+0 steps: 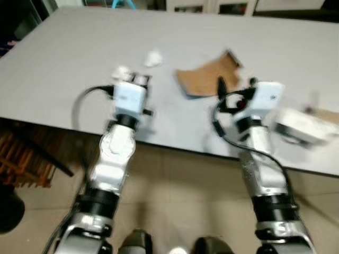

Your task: Picking trash to rubbish bin

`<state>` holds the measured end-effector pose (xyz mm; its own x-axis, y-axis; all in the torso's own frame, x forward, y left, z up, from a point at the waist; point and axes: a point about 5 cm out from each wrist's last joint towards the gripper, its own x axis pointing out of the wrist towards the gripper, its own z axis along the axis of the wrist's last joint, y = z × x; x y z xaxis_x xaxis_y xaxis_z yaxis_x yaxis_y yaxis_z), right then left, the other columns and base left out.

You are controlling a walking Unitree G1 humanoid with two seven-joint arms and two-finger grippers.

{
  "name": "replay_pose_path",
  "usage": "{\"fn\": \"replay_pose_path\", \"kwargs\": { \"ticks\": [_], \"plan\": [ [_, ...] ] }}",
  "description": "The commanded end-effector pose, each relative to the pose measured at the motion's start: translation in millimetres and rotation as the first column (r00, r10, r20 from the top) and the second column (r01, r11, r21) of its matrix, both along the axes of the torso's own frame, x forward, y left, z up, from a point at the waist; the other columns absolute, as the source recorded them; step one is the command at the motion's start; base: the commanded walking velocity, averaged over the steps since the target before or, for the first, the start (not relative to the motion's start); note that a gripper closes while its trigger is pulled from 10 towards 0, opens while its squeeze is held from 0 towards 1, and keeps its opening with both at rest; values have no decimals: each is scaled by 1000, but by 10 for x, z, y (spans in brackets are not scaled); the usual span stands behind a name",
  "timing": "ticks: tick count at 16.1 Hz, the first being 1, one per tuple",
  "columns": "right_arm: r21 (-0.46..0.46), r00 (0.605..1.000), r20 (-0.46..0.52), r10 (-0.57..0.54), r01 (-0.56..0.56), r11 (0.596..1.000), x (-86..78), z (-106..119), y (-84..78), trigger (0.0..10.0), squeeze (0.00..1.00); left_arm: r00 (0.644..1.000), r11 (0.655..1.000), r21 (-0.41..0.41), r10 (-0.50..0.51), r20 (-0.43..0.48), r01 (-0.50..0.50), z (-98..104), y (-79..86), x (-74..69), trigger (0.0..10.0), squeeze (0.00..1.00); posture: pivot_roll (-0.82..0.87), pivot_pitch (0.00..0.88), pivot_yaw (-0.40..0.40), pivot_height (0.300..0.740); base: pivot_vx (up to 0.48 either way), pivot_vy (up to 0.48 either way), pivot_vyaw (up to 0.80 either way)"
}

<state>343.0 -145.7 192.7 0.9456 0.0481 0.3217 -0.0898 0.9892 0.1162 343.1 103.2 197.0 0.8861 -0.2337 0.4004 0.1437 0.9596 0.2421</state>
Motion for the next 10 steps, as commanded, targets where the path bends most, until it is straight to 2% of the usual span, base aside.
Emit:
{"fn": "replay_pose_path", "kwargs": {
  "ticks": [1,2,10],
  "plan": [
    [8,1000,6,18,-18,1000,-6,25,58,10000,0,1000,1000,9,19,6,-19,13,70,4,10000,0,-21,197,50,740,0,-401,0],
    [8,1000,6,18,-18,1000,-6,25,58,10000,0,1000,1000,7,15,3,-15,11,66,4,10000,0,-21,197,50,740,0,-371,0],
    [9,1000,4,30,-30,1000,-2,24,77,10000,0,1000,1000,-15,13,-5,-13,-4,61,8,10000,0,-20,193,50,740,0,0,0]
  ]
}}
